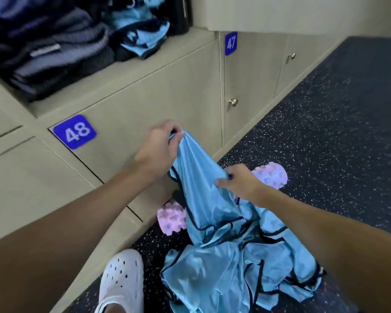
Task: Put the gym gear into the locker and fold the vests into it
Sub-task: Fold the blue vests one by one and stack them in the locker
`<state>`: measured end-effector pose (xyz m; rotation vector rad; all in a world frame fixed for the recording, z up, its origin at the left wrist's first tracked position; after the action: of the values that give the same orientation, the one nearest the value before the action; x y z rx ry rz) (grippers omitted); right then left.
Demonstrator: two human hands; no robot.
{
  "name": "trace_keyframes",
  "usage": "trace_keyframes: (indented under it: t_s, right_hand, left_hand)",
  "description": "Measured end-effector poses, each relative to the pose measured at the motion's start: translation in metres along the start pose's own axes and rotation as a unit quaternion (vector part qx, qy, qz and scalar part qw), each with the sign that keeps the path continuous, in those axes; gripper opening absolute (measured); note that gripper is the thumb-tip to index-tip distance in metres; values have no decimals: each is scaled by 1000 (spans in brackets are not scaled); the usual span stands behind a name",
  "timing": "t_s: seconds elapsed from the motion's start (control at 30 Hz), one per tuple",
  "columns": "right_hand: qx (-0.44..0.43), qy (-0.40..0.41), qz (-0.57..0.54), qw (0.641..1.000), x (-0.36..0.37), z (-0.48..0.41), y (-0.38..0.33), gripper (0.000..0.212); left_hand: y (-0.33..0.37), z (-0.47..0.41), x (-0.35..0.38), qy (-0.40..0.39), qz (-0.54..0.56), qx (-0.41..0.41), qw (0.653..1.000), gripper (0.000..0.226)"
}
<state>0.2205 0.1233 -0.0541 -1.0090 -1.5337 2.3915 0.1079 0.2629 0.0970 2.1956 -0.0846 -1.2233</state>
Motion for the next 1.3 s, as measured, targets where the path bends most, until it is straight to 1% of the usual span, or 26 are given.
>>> trace_keyframes:
  t_s: [0.03,0.07,0.1,0.23,0.3,0.43,0.5,0.6,0.63,0.73,0.8,0.87,0.93,1.0,1.07,1.13,1.17,1.2,1.3]
  right_hand:
    - [-14,14,2,1000,-10,8,-14,35]
    - [-30,31,1,999,-21,15,-30,41]
    - [-48,47,8,998,-33,26,-48,41]
    - [-119,81,29,989,-77,69,-126,25]
    - [-150,101,40,983,-97,96,-163,21]
    - [-177,140,26,974,-125,134,-214,18]
    - [-194,167,4,967,-135,153,-236,19]
    - [-189,201,-41,960,-145,167,-250,22]
    - [-178,207,-48,961,-146,169,-251,19]
    - [-165,216,-75,959,-143,173,-254,12]
    - [-156,224,-98,957,-142,172,-252,12]
    - [-140,227,-120,956,-141,167,-246,16]
    - [-132,220,-139,956,-140,162,-240,20]
    - [-125,214,-162,955,-140,157,-236,14]
    - [-120,215,-195,949,-142,153,-235,9]
    - [-129,202,-232,943,-140,150,-238,3]
    - [-141,197,-239,940,-139,150,-240,6]
    - [-156,198,-228,941,-137,153,-242,12]
    - [-218,234,-126,939,-132,163,-247,37]
  left_hand:
    - [9,-2,-14,12,-7,7,1000,9]
    - [17,-4,-29,25,-12,8,1000,9]
    - [24,-5,-43,40,-15,3,999,9]
    - [54,-6,-99,76,-30,-4,997,9]
    - [77,-2,-127,93,-36,14,995,10]
    - [112,3,-164,110,-41,32,993,9]
    - [127,6,-173,87,-30,35,995,11]
    - [152,22,-164,-2,9,30,1000,42]
    - [160,28,-156,-34,26,26,999,53]
    - [176,47,-128,-122,127,-4,984,81]
    - [175,56,-107,-155,196,-31,968,87]
    - [170,59,-94,-144,237,-54,959,83]
    - [170,56,-90,-114,272,-72,953,60]
    - [172,49,-92,-84,290,-74,950,33]
    - [169,40,-97,-53,280,-77,955,19]
    - [164,30,-104,-21,268,-82,960,13]
    - [161,25,-108,-1,269,-85,959,11]
    - [157,19,-114,21,275,-89,957,10]
    - [143,4,-135,111,305,-118,938,10]
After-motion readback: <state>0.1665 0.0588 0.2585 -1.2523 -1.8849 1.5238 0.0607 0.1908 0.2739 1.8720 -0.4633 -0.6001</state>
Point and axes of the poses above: each hand's wrist, its own z-axis away from the middle knuckle, its own x-axis out of the palm, y = z × x, the point moved 8 cm from there along -z, towards the middle knuckle, and after that the axes turned 2 degrees about -y, right-handed, at the moved point
